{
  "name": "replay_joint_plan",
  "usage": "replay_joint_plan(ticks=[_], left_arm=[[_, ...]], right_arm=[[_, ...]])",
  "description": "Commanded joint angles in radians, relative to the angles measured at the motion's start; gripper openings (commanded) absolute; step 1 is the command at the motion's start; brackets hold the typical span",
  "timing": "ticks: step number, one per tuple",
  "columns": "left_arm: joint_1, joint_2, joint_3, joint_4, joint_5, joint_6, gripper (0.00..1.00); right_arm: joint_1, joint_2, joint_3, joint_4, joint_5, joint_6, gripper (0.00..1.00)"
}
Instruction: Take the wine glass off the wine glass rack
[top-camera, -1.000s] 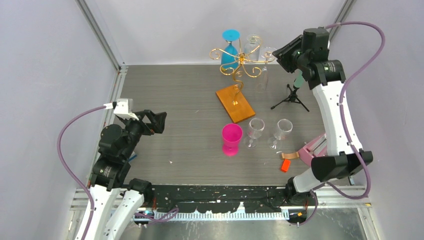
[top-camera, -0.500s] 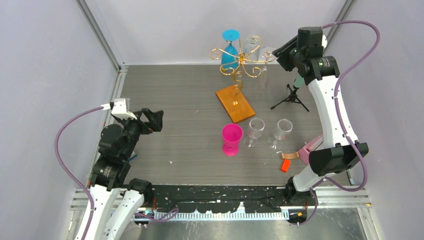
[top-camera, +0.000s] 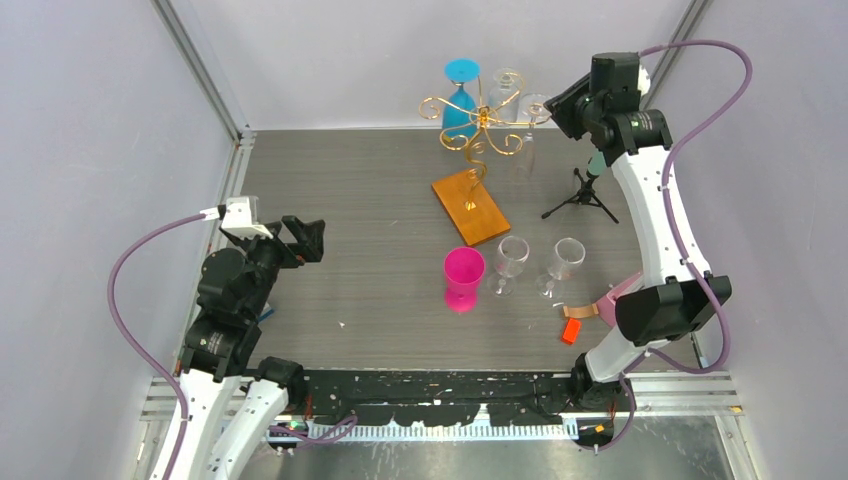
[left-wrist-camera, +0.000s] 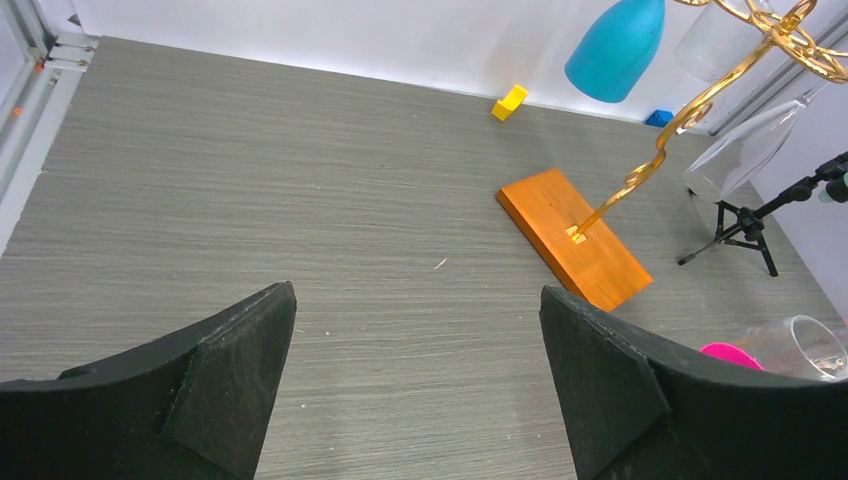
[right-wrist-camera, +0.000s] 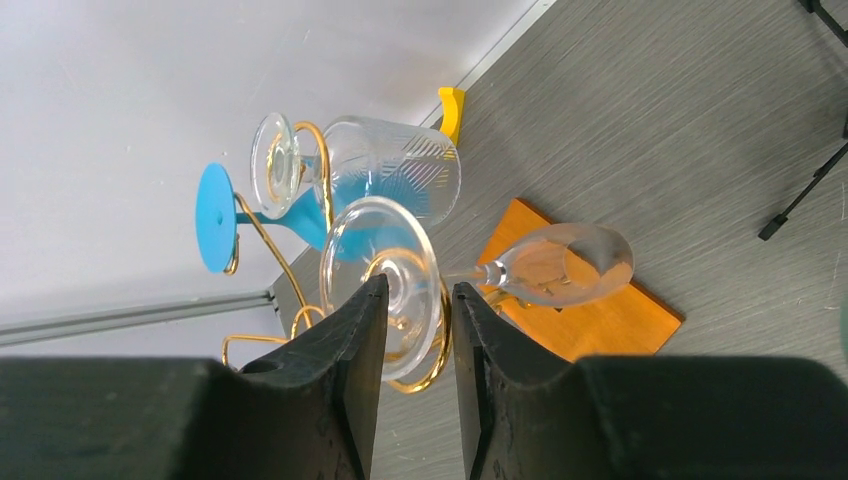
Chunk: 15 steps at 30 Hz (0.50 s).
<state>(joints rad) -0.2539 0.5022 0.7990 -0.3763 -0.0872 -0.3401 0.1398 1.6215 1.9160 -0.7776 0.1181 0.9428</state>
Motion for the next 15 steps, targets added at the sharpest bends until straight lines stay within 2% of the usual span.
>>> replay_joint_plan(ticks=[1,15], left_arm=[[0.001,0.002,0.005,0.014,-0.021,-0.002,0.95],[0.001,0.006,0.006,0.016,-0.024,0.001,0.95]], right_arm=[[-0.005,0.000,0.027,0.044,0.024,-0.003,0.36],[-0.005,-0.008,-0.063,0.188,0.007,-0.027,0.36]])
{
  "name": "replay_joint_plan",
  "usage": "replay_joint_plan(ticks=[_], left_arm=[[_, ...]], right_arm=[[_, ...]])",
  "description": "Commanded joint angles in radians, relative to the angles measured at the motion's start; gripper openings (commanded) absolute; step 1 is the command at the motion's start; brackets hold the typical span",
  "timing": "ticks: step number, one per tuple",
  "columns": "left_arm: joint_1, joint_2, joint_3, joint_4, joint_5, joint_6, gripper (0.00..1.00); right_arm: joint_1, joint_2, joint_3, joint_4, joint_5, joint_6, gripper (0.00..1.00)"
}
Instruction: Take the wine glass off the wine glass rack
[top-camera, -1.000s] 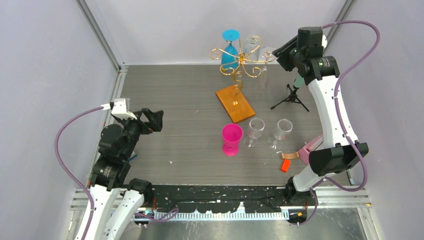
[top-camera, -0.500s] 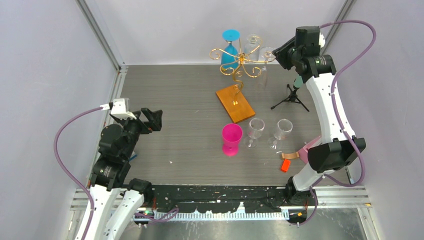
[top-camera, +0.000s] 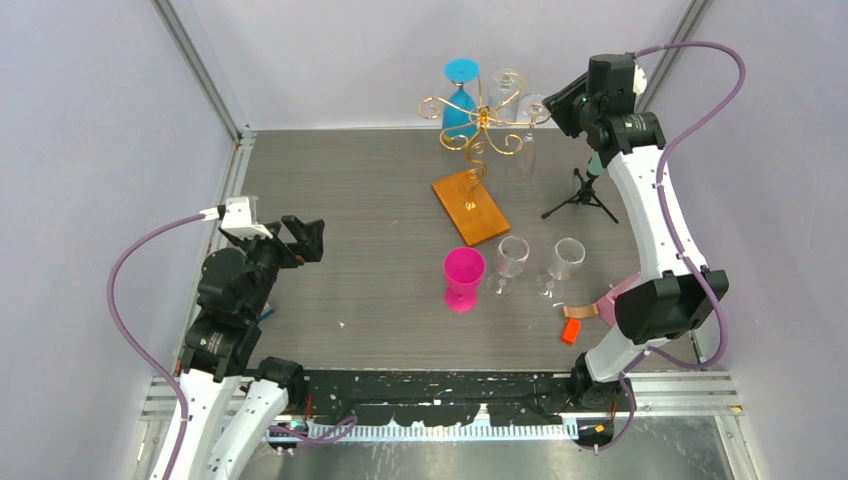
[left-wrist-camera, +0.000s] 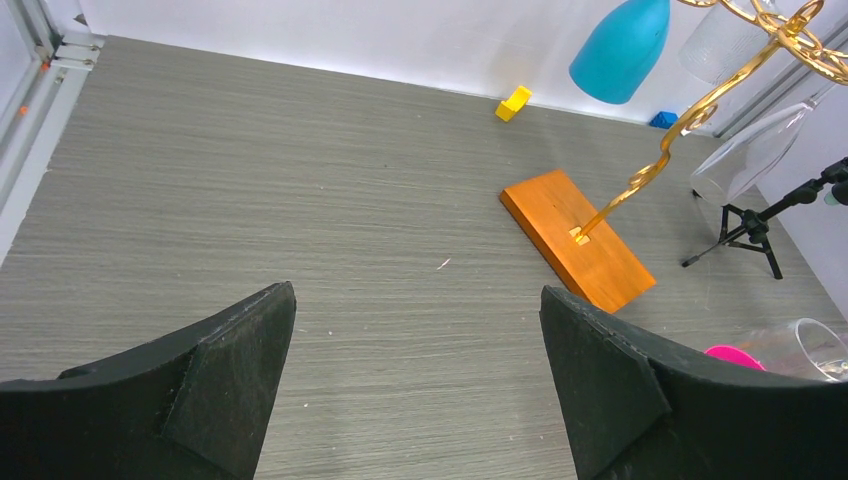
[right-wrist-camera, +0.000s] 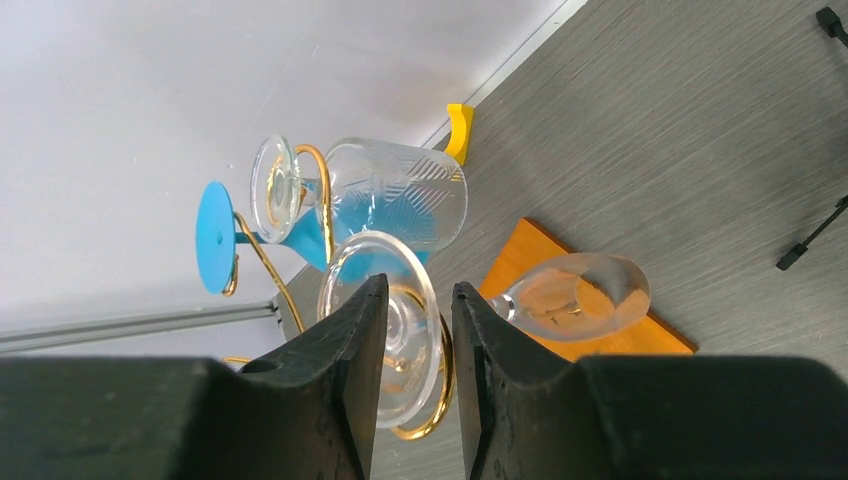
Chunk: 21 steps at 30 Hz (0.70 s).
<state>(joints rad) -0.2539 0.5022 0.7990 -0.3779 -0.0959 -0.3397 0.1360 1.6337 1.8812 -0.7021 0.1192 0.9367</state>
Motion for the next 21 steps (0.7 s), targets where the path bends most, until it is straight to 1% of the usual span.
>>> replay_joint_plan(ticks=[1,3,8,10,14,21], left_arm=[[0.001,0.007,0.006,0.019,-0.015,0.001,0.95],[0.001,0.008,0.007,0.019,-0.016,0.001,0.95],[0.000,0.004,0.008,0.019,-0.018,0.001,0.96],[0.001,0.002,0.006,0.019,-0.020,0.001,0.95],[0.001,-0.002,0.006,0.015,-0.029,0.001,0.95],[0.001,-0.005,0.006,0.012,-0.035,0.001,0.96]], right_arm=[[-0.001,-0.023,-0.033,0.119,0.005,-0.022,0.36],[0.000,-0.026,-0.040,0.141,0.002,-0.026,0.35],[-0.001,-0.049,-0.090,0.206,-0.004,-0.028,0.25],[-0.001,-0.062,-0.112,0.238,-0.005,-0.031,0.23],[-0.001,-0.069,-0.123,0.249,0.008,-0.045,0.22],[-0.001,-0.070,-0.121,0.208,0.058,-0.079,0.23]])
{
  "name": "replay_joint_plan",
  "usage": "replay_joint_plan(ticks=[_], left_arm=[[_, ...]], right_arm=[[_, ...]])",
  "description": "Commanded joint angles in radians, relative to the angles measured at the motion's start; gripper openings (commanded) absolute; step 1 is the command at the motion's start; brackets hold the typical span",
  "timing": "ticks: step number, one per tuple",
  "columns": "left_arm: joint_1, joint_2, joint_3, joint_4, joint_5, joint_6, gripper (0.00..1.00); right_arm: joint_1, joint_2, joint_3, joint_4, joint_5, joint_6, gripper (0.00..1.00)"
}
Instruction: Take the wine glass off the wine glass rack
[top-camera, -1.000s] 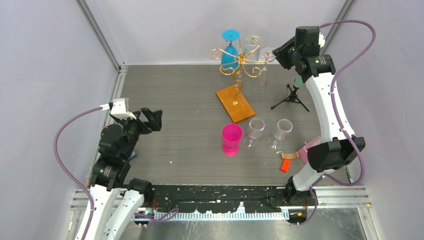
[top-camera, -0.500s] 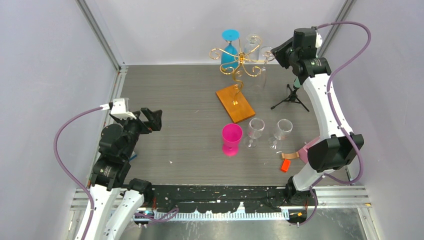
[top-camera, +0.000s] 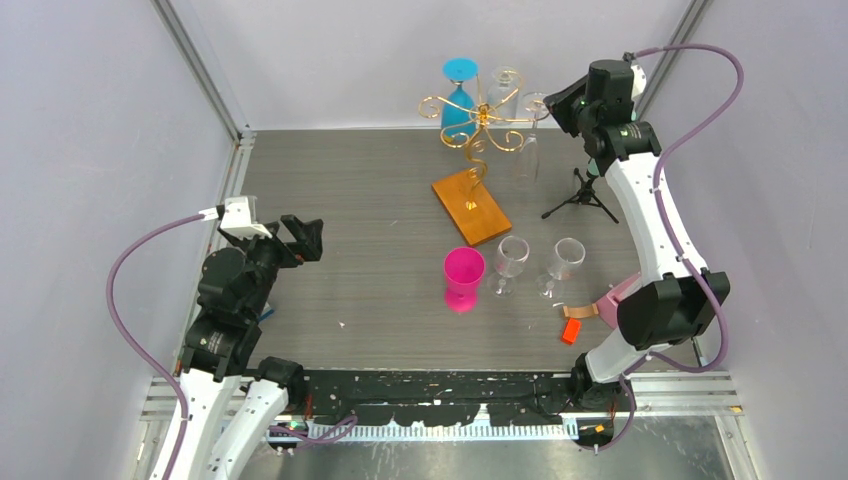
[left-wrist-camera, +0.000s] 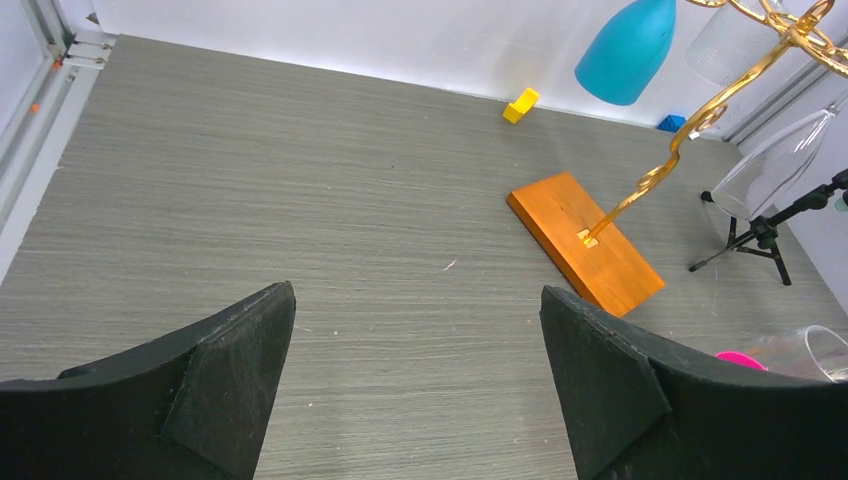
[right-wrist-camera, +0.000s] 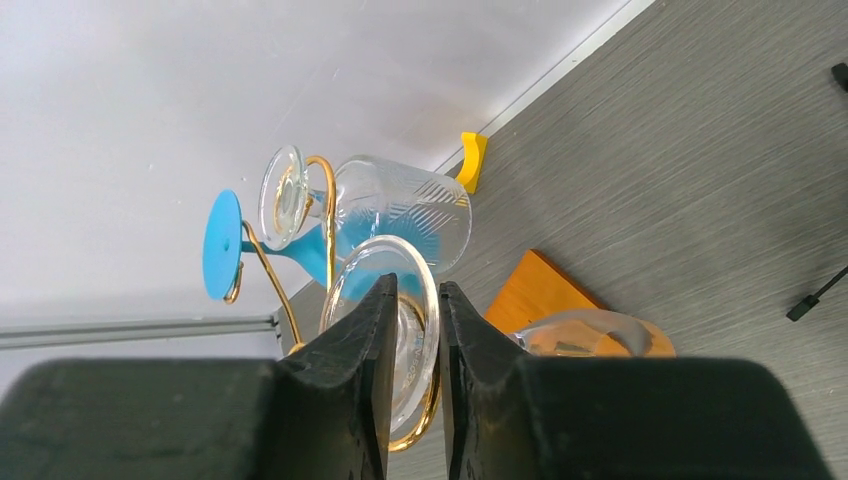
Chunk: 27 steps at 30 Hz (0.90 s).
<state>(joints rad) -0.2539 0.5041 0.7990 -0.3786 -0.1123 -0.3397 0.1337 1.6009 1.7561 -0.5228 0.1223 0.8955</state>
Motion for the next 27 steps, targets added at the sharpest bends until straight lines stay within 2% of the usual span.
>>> replay_joint_plan(ticks=[1,11,13,17,27], left_arm=[[0.001,-0.006,0.006,0.012,-0.018,0.001,0.95],[0.001,-0.010,0.003,0.010,-0.027,-0.005,0.95],[0.001,-0.011,0.003,0.010,-0.027,-0.005,0.96],[0.001,-0.012,0.003,0.009,-0.030,-0.004,0.95],[0.001,-0.017,0.003,0.007,-0.034,-0.005,0.96]], right_arm=[[0.002,-0.038,0.006,0.016,0.060,-0.046,0.23],[0.002,-0.026,0.032,-0.046,0.075,-0.108,0.22],[0.002,-0.032,0.021,-0.032,0.073,-0.103,0.18],[0.002,-0.049,0.005,0.005,0.066,-0.090,0.02],[0.001,-0.159,-0.112,0.133,0.029,0.005,0.00]])
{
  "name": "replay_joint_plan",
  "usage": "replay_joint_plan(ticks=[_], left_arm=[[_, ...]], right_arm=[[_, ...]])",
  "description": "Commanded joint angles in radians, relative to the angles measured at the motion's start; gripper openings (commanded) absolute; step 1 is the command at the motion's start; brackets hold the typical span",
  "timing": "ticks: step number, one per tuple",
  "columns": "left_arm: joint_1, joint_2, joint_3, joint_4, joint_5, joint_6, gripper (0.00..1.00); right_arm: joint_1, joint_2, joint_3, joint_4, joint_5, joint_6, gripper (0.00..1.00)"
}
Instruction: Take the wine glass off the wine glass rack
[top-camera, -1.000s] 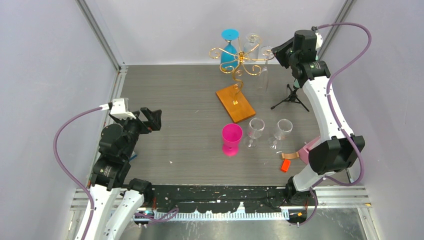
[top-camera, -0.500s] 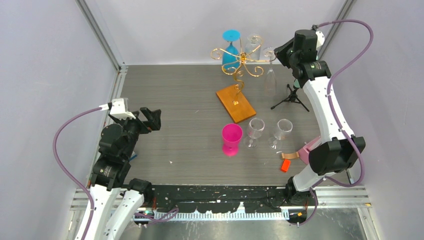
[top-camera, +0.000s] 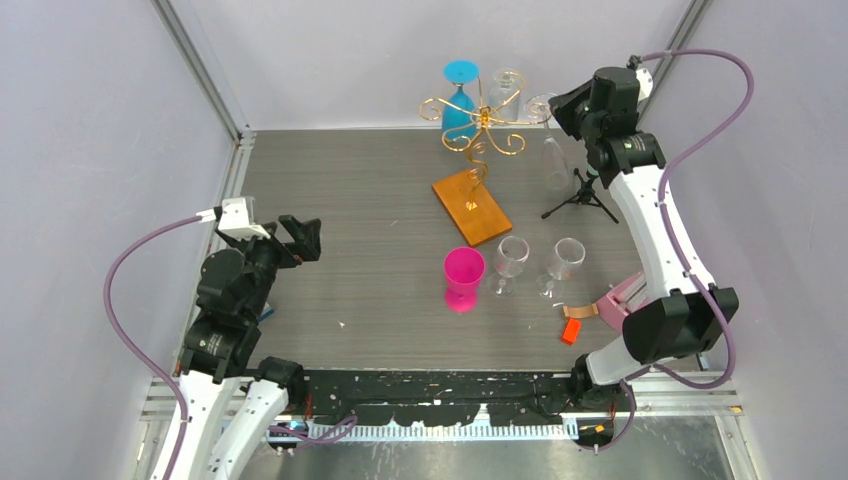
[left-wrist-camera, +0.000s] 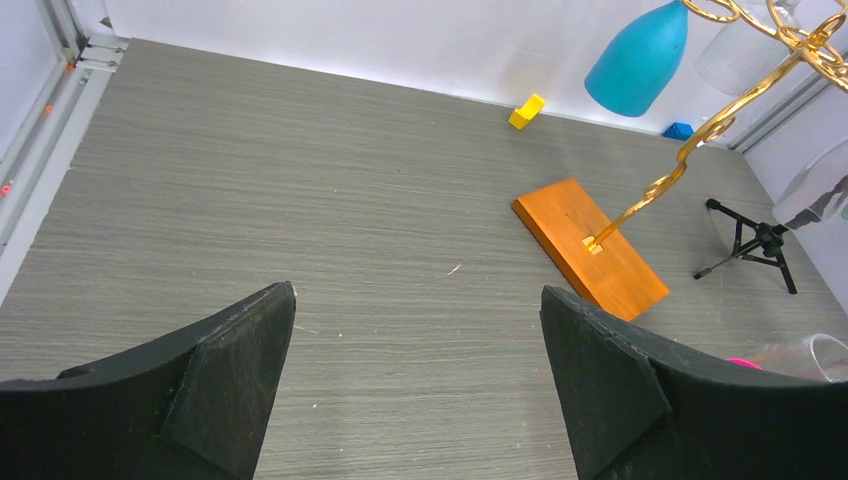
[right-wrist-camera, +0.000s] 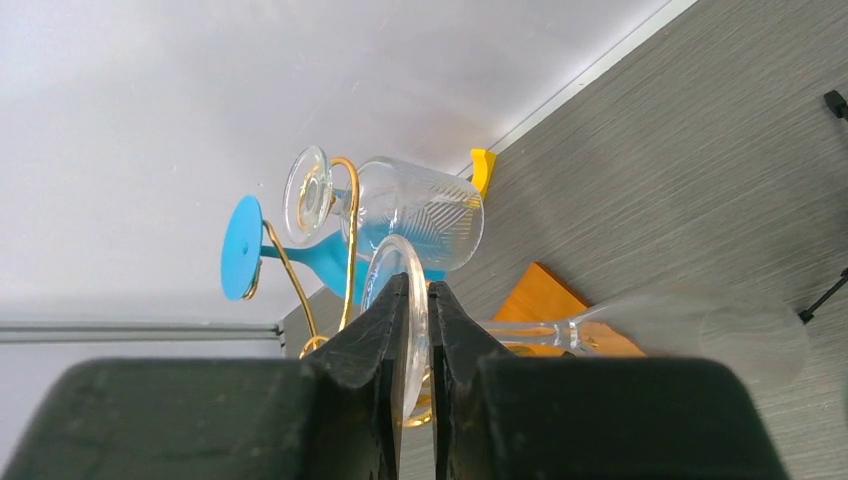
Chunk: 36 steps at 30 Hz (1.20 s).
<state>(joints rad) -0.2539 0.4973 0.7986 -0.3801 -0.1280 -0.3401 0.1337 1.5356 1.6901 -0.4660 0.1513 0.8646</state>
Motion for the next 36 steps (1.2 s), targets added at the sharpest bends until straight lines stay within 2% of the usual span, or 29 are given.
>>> replay_joint_plan(ticks=[1,6,13,18,36], left_arm=[[0.001,-0.010,0.004,0.009,-0.019,-0.005,0.96],[0.001,-0.009,0.004,0.009,-0.019,-0.008,0.96],[0.001,-0.012,0.004,0.009,-0.019,-0.010,0.96],[0.001,-0.012,0.006,0.008,-0.022,-0.009,0.96],[0.001,-0.007,0.008,0.007,-0.031,-0.001,0.96]], right_arm=[[0.001,-0.105,-0.056,0.091,0.001,0.051,0.00],[0.003,-0.169,-0.120,0.132,-0.008,0.099,0.00],[0.002,-0.180,-0.156,0.174,-0.083,0.157,0.00],[0.001,-0.151,-0.166,0.248,-0.135,0.188,0.00],[0.002,-0.030,-0.111,0.425,-0.137,0.162,0.00]])
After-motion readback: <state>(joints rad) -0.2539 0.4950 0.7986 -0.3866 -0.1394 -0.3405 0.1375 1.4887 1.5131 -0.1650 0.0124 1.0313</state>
